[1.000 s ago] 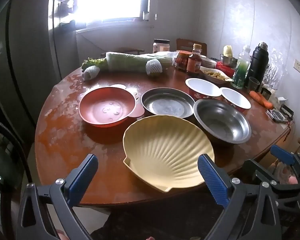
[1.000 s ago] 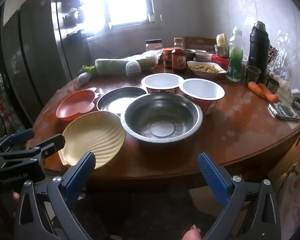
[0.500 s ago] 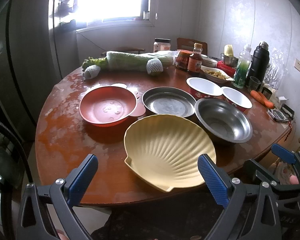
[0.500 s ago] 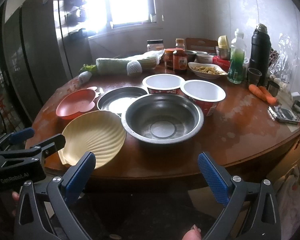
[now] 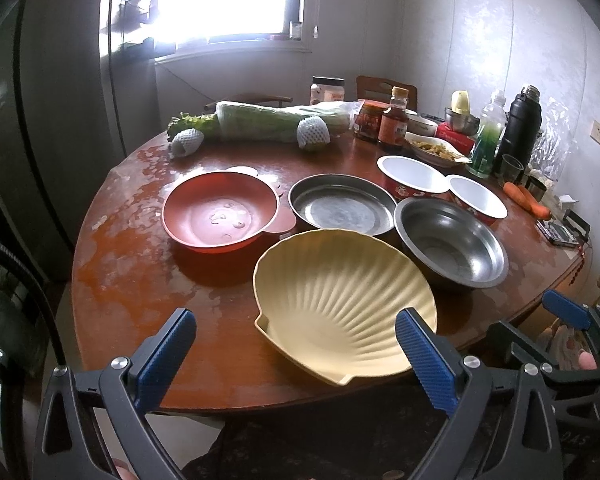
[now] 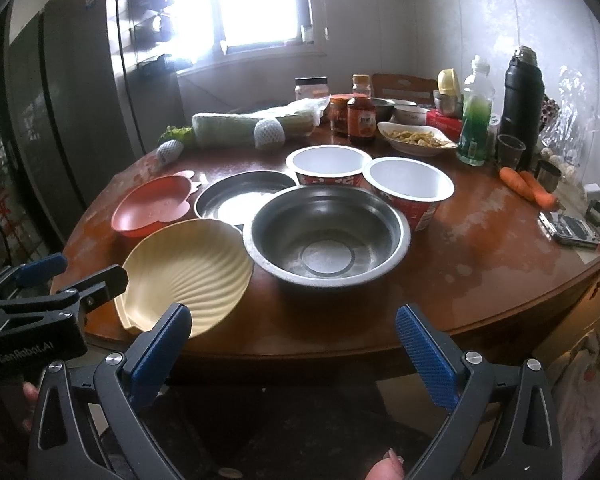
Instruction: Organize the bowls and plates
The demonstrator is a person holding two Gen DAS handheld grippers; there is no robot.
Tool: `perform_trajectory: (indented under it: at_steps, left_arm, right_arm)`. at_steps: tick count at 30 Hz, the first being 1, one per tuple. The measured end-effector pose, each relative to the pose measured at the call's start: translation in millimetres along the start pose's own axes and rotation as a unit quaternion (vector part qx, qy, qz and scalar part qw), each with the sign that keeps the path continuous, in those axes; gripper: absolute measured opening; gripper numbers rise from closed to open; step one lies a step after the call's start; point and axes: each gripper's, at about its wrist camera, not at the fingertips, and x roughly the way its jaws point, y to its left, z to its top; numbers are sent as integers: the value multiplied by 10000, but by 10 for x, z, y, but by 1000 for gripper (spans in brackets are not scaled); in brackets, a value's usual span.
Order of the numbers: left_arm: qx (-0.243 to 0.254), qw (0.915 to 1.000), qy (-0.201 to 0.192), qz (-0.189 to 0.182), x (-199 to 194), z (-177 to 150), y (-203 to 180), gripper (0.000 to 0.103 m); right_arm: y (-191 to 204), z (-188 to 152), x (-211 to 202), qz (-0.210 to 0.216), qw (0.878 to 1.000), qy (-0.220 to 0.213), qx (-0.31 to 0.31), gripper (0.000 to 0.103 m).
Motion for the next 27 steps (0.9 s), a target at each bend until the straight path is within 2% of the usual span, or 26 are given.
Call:
perform_trajectory:
  at_steps: [16, 27]
  left_arm:
    - [-126, 9999, -9, -24, 12, 14, 129, 101]
    - [-332, 9994, 128, 4, 129, 37, 369, 101]
  right_arm:
    - [64, -5, 87, 100, 9999, 70, -46, 103]
    - [158, -13, 234, 401, 9986, 334, -18, 103]
